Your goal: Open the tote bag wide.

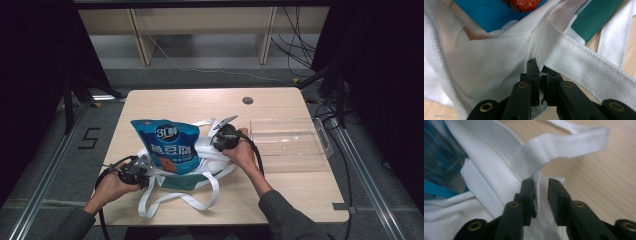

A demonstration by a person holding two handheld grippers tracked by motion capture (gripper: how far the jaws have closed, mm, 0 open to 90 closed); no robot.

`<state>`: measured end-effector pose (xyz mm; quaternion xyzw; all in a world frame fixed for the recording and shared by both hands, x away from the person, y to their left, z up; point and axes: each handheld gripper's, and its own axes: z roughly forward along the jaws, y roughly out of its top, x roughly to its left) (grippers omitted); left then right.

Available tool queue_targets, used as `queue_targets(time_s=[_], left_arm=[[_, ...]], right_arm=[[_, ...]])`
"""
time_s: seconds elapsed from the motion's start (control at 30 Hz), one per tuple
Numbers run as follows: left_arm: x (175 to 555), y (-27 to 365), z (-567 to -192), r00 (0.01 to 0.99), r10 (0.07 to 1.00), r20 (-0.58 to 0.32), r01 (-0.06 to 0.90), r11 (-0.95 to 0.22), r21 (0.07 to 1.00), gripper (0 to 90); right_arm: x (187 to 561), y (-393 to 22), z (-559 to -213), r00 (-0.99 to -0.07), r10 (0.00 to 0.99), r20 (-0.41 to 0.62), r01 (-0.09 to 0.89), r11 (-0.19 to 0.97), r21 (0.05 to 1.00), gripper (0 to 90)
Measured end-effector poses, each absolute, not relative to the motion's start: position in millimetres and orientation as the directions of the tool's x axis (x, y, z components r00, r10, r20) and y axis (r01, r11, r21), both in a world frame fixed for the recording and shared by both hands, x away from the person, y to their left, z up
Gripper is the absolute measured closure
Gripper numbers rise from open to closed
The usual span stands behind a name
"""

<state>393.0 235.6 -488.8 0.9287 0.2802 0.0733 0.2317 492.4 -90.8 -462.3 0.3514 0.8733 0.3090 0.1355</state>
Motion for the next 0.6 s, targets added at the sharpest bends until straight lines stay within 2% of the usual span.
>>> queue_targets(time_s=[0.13,0.17,0.23,0.27,0.3,0.4,0.5,0.53,0.6], left_arm=[[395.0,233.3,-487.9,0.834,0.552,0.004,0.486,-0.736,0.472,80.9],[393.6,232.4,-486.5,0.834,0.552,0.002,0.486,-0.735,0.473,75.4],[391.2,231.5,-483.7,0.834,0.552,0.012,0.480,-0.735,0.479,70.4],[391.2,231.5,-483.7,0.834,0.552,0.012,0.480,-0.735,0.479,64.1],[388.9,232.5,-479.2,0.821,0.569,0.054,0.476,-0.733,0.485,59.5],[384.0,235.3,-471.9,0.806,0.590,0.051,0.488,-0.710,0.508,47.9],[379.6,239.3,-467.2,0.786,0.616,0.057,0.499,-0.685,0.531,44.5],[375.4,243.9,-460.8,0.769,0.638,0.042,0.518,-0.660,0.543,39.0],[372.9,245.7,-459.1,0.761,0.647,0.047,0.515,-0.647,0.562,37.6]], right_arm=[[488.0,-98.2,-445.1,-0.720,0.694,-0.029,0.514,0.560,0.650,63.5],[482.3,-100.9,-435.7,-0.713,0.700,-0.051,0.501,0.559,0.661,57.7],[476.0,-101.8,-426.3,-0.721,0.693,-0.018,0.507,0.545,0.667,54.4],[473.0,-102.2,-421.4,-0.716,0.698,-0.012,0.510,0.535,0.674,52.0],[470.5,-104.5,-414.4,-0.725,0.688,-0.015,0.502,0.544,0.672,49.5],[464.8,-106.8,-401.7,-0.728,0.686,0.004,0.499,0.526,0.688,44.5],[461.8,-109.1,-393.3,-0.734,0.679,0.003,0.500,0.538,0.679,43.0],[457.9,-110.4,-387.2,-0.729,0.684,0.005,0.490,0.517,0.702,40.9],[454.9,-111.9,-381.9,-0.742,0.670,0.001,0.484,0.535,0.692,39.2]])
